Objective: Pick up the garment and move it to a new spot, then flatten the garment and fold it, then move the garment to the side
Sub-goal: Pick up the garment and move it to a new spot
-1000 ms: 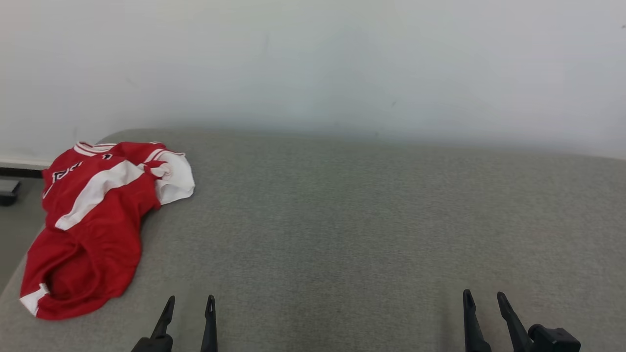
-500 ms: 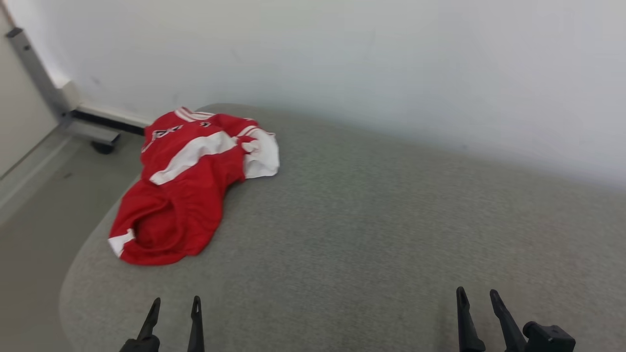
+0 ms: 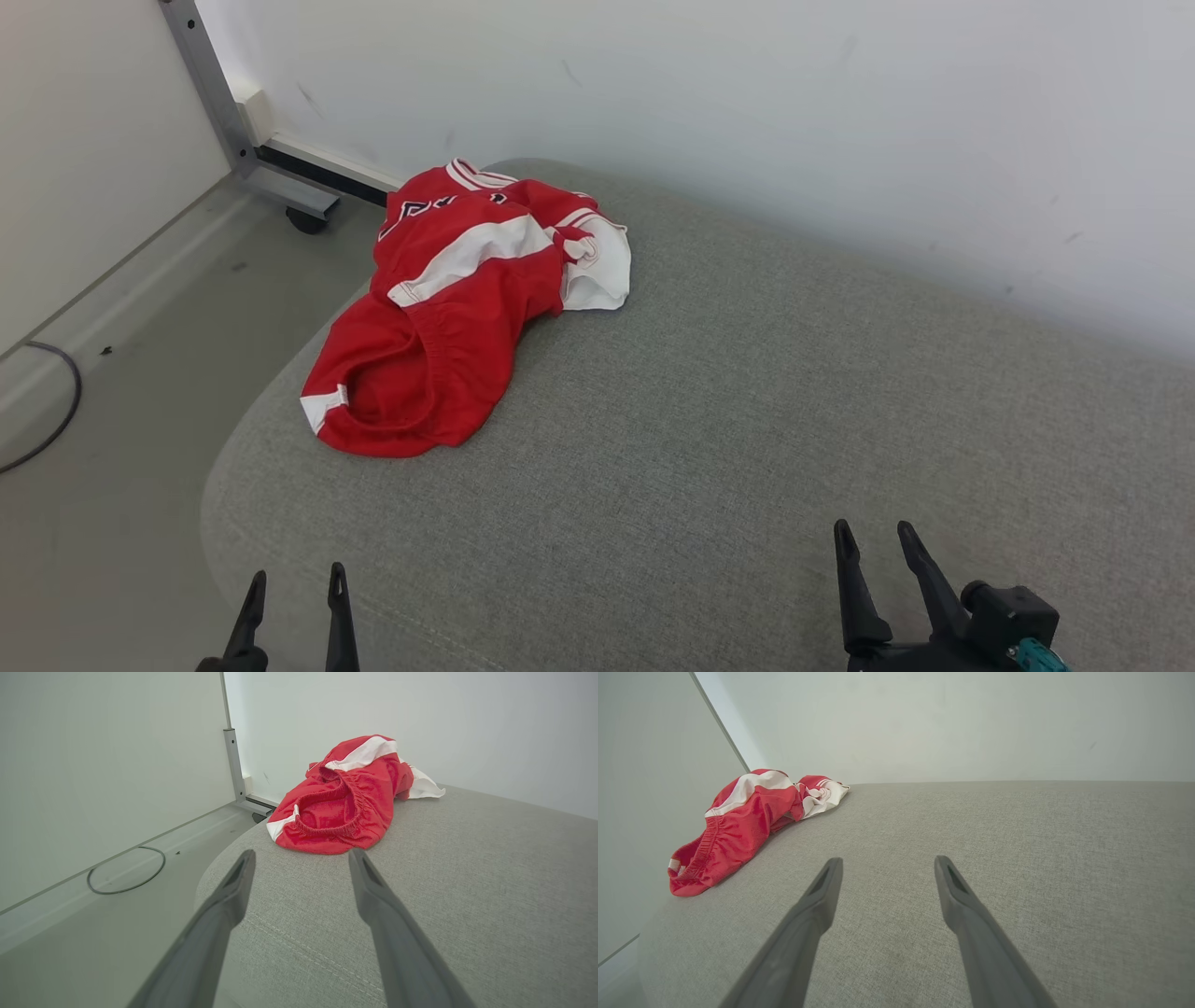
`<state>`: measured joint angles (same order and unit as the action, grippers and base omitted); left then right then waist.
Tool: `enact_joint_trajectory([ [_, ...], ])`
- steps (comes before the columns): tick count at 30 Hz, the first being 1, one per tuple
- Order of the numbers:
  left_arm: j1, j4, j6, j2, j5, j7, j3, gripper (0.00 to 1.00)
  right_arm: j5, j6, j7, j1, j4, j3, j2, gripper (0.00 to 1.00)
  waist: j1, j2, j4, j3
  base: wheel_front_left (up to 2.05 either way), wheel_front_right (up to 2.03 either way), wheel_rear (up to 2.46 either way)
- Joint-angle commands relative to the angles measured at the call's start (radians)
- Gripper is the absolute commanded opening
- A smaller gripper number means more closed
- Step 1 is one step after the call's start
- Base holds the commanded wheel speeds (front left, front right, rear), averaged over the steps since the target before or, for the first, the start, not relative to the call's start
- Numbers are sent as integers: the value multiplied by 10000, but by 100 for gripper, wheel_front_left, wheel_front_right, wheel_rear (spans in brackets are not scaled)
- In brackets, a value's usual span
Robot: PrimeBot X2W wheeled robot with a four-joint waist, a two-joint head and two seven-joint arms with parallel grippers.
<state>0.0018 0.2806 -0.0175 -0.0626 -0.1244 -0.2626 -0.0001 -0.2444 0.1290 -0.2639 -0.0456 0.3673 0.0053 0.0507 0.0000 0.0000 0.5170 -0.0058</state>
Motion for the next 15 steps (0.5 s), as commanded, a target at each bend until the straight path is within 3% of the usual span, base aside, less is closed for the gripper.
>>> enact_joint_trajectory([
  [1, 178, -67, 29, 18, -80, -35, 47, 100, 33, 32, -11, -119, 39, 49, -9, 100, 0, 0, 43, 49, 0, 0, 0],
  [9, -60, 189, -64, 55, -234, -35, 133, 100, 89, 32, -11, -112, 138, 116, -9, 100, 0, 0, 8, 5, 0, 0, 0],
  [15, -1564, 1342, -444, -187, -382, 275, 19, 100, 146, 32, -11, 60, 52, 17, -8, 100, 0, 0, -42, -68, 0, 0, 0],
])
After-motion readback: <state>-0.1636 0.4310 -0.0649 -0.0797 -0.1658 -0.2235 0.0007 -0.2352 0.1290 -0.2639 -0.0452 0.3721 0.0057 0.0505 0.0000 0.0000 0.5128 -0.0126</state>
